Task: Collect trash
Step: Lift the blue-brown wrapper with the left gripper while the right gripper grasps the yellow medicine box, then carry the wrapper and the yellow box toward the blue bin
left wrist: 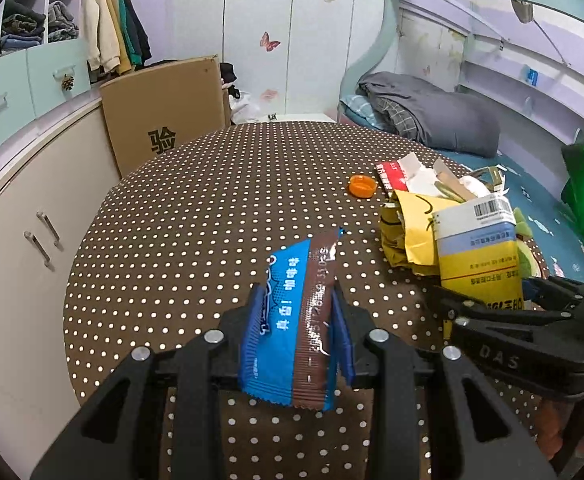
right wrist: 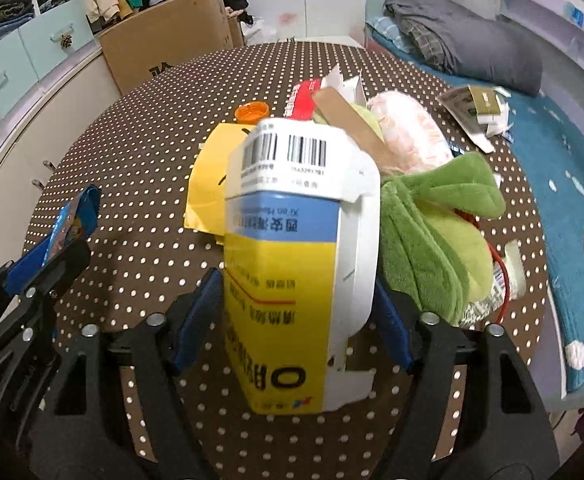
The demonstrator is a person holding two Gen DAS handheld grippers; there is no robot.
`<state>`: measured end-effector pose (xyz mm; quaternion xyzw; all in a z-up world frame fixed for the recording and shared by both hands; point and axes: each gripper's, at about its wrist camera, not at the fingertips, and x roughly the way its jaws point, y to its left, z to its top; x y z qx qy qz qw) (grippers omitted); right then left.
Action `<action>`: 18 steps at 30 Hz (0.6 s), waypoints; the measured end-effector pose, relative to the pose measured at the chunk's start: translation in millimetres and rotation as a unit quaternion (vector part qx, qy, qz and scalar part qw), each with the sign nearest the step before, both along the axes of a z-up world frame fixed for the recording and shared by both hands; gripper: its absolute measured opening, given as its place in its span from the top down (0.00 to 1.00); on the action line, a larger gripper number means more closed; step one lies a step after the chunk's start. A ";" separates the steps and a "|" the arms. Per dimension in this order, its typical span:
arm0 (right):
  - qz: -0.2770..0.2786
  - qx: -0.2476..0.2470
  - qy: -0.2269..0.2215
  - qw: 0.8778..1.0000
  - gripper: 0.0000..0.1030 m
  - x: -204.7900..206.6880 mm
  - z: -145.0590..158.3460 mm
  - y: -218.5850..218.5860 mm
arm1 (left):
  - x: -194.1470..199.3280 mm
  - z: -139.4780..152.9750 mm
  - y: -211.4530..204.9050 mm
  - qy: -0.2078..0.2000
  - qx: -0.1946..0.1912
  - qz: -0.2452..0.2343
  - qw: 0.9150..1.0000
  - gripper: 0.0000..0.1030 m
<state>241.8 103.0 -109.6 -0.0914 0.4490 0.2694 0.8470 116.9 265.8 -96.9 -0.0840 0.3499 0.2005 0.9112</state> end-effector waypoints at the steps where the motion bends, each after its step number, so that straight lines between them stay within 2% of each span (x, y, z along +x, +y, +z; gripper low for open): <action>1: 0.001 0.004 0.004 1.000 0.51 0.2 0.5 -1.4 | 1.1 0.4 -1.8 0.001 0.001 0.000 1.000 0.69; 8: 0.005 0.031 0.002 1.000 0.51 -14.0 13.9 -18.2 | 2.9 1.3 -10.0 0.001 -0.004 -0.005 1.000 0.69; 18: -0.006 0.049 -0.025 0.998 0.51 -34.0 40.7 -50.9 | 0.3 11.3 -39.9 -0.007 0.007 -0.028 1.000 0.69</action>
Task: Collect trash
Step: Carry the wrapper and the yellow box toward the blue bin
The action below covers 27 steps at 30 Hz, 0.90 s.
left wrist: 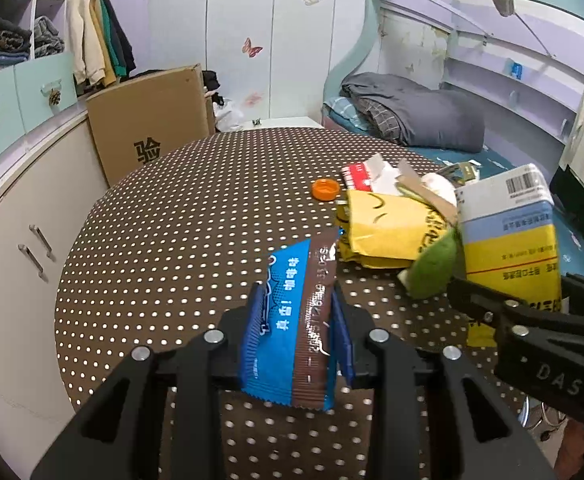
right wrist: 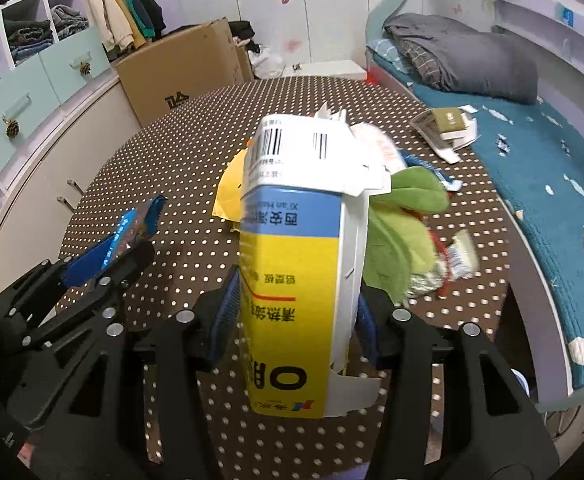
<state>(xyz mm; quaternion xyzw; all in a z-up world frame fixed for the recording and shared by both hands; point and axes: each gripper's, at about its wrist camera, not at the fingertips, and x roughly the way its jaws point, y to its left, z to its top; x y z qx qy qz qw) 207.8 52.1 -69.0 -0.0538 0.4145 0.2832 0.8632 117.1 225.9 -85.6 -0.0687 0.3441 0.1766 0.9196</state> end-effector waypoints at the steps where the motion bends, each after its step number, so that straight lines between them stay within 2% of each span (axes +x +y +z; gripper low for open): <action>1: -0.002 0.001 -0.001 1.000 0.51 -1.0 1.2 -2.7 | 0.0 1.0 -2.7 -0.001 0.000 -0.004 1.000 0.69; 16: -0.066 0.014 -0.020 0.998 0.51 -8.5 17.4 -79.4 | 15.7 14.5 -76.9 -0.017 0.014 -0.082 0.996 0.69; 27: -0.153 0.011 -0.020 0.988 0.51 -8.3 15.3 -151.1 | 37.3 12.0 -144.6 -0.013 0.018 -0.165 0.986 0.69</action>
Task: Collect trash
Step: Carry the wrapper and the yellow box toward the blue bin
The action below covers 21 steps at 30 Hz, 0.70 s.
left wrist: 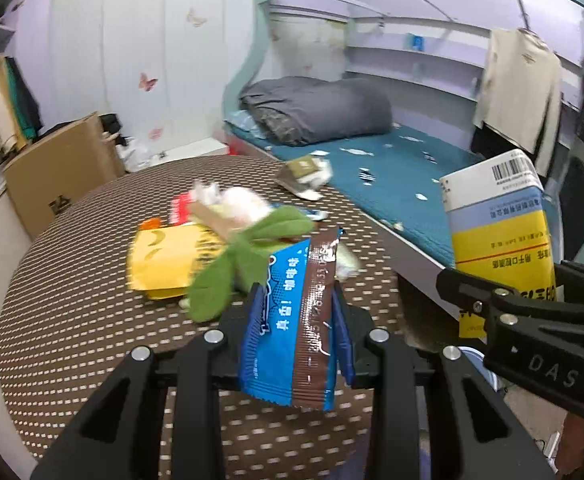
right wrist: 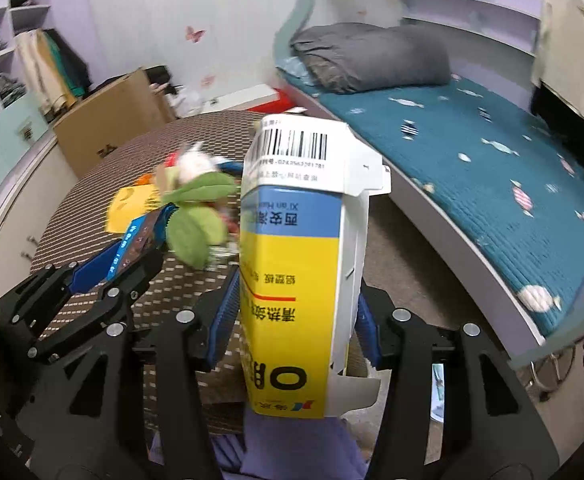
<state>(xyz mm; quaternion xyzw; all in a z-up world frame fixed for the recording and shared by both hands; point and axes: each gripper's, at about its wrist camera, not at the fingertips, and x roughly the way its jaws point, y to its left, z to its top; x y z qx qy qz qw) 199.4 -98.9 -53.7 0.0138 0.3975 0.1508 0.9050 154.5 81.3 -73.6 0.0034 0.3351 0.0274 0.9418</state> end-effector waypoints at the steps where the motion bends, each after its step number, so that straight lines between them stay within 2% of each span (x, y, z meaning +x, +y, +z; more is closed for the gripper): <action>1: -0.007 0.000 0.001 1.000 0.51 -0.7 -0.8 -6.9 | 2.3 -0.7 -7.3 0.001 -0.001 -0.009 1.000 0.69; 10: -0.091 0.002 0.011 0.996 0.51 -4.7 -9.2 -75.5 | 20.6 -10.4 -71.0 0.016 0.004 -0.087 0.996 0.69; 21: -0.182 0.004 0.035 0.983 0.51 -19.9 -29.4 -150.9 | 28.0 -33.5 -150.1 0.046 0.019 -0.174 0.984 0.69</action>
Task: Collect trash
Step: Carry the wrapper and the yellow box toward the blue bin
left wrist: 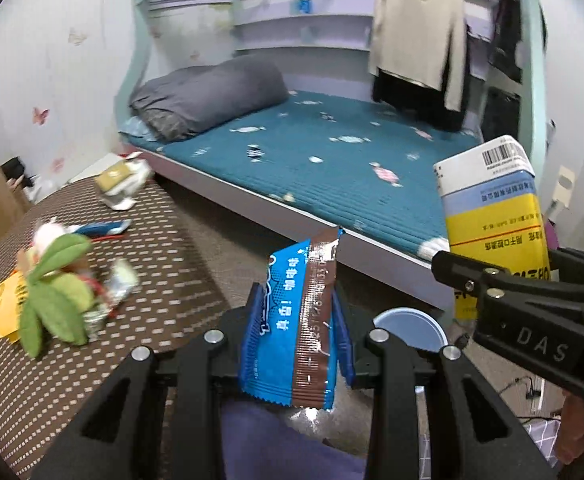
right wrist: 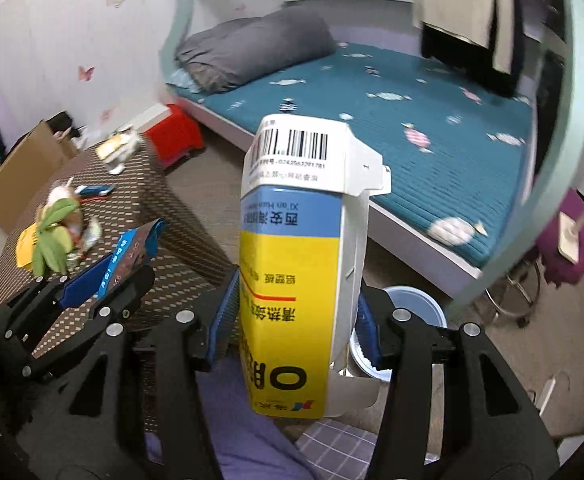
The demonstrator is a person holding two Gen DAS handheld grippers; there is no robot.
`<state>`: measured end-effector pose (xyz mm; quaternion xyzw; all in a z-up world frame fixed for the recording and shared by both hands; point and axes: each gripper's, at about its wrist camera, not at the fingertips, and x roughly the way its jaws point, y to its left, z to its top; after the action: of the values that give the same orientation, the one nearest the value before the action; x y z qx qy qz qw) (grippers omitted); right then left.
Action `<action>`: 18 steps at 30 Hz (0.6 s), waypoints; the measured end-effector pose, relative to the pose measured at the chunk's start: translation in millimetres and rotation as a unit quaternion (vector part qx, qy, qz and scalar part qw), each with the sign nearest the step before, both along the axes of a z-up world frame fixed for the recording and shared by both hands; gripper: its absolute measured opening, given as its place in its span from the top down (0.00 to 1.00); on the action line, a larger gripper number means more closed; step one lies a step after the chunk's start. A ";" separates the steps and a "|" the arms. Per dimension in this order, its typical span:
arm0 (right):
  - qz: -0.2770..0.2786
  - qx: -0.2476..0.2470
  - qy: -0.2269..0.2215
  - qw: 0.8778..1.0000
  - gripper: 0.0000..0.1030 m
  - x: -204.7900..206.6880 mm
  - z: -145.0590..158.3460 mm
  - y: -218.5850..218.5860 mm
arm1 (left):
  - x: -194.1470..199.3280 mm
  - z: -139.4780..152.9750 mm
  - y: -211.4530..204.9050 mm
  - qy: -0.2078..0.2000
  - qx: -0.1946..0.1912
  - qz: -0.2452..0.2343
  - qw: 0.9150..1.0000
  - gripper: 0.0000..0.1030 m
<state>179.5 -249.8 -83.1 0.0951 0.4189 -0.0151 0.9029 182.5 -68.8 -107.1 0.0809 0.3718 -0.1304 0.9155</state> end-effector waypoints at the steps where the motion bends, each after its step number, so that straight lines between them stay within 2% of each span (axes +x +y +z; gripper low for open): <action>1: -0.006 -0.001 0.002 1.000 0.51 -2.1 -2.1 -5.2 | 1.1 -2.7 -6.7 0.004 0.002 -0.007 1.000 0.69; 8: -0.068 0.012 0.030 0.997 0.51 -15.2 -27.5 -53.6 | 3.6 -27.6 -54.2 0.035 0.024 -0.051 0.998 0.69; 18: -0.149 0.018 0.065 0.987 0.51 -31.6 -57.8 -110.1 | 14.0 -69.9 -119.7 0.086 0.066 -0.104 0.989 0.69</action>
<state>147.9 -359.9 -140.9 0.1719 0.4577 -0.1476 0.8598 196.5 -188.4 -177.0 0.1679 0.4468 -0.2065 0.8541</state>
